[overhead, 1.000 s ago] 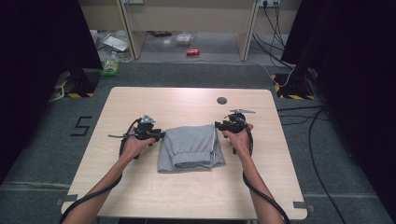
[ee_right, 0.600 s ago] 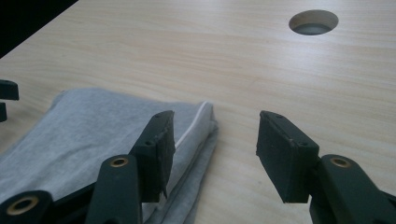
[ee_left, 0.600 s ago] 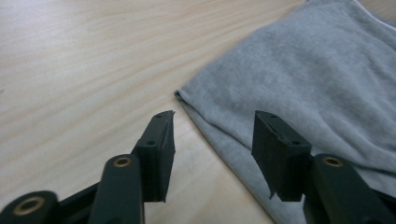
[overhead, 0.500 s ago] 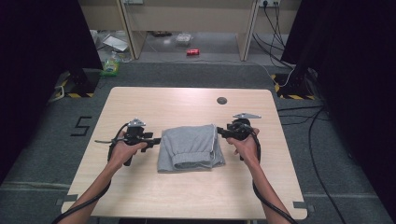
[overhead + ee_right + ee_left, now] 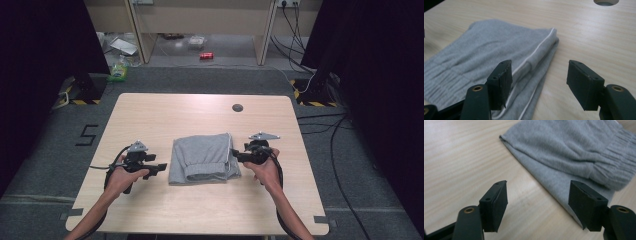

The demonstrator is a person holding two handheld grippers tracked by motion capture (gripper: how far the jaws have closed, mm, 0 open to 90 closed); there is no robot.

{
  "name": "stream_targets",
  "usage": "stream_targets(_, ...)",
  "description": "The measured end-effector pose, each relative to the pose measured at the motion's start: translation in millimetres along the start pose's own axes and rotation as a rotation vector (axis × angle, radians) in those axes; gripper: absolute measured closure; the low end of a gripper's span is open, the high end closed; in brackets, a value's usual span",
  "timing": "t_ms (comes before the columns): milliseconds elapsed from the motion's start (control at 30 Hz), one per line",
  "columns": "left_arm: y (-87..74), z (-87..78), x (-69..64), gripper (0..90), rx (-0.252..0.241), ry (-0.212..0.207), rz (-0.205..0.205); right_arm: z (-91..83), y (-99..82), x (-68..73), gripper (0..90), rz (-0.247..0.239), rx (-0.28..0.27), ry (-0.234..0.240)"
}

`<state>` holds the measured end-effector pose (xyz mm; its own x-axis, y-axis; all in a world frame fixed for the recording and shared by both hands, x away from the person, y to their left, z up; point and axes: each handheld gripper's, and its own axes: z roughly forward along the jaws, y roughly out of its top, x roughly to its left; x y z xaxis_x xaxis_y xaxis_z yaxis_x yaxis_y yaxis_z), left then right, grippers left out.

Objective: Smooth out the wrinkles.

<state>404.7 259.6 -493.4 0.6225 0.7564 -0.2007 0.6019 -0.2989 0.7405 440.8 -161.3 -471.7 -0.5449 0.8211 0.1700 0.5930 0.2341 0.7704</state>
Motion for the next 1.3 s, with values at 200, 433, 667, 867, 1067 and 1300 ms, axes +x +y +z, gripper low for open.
stream_targets(200,-12.8,-4.6,-3.2,28.0,0.012,0.005,0.001,-7.5,-17.2,4.9,36.9,-0.013,0.022,-0.003)
stream_targets(433,-25.6,-8.9,-9.3,26.0,-0.005,0.003,0.002,-13.9,-29.7,11.9,36.5,-0.039,0.038,0.009)
stream_targets(667,-41.3,-13.9,-20.2,21.7,0.011,0.002,0.027,-19.5,-44.7,19.3,35.4,-0.047,0.062,0.025)
stream_targets(867,-50.1,-19.5,-28.1,20.3,0.016,0.010,0.059,-25.2,-57.8,22.6,34.6,-0.067,0.087,0.023)
stream_targets(1067,-56.8,-20.0,-33.0,20.3,0.022,0.018,0.082,-30.7,-71.1,26.8,33.7,-0.090,0.117,0.025)
stream_targets(1300,-63.4,-19.6,-47.4,17.9,0.045,0.035,0.146,-39.3,-82.0,31.2,31.2,-0.102,0.132,0.012)
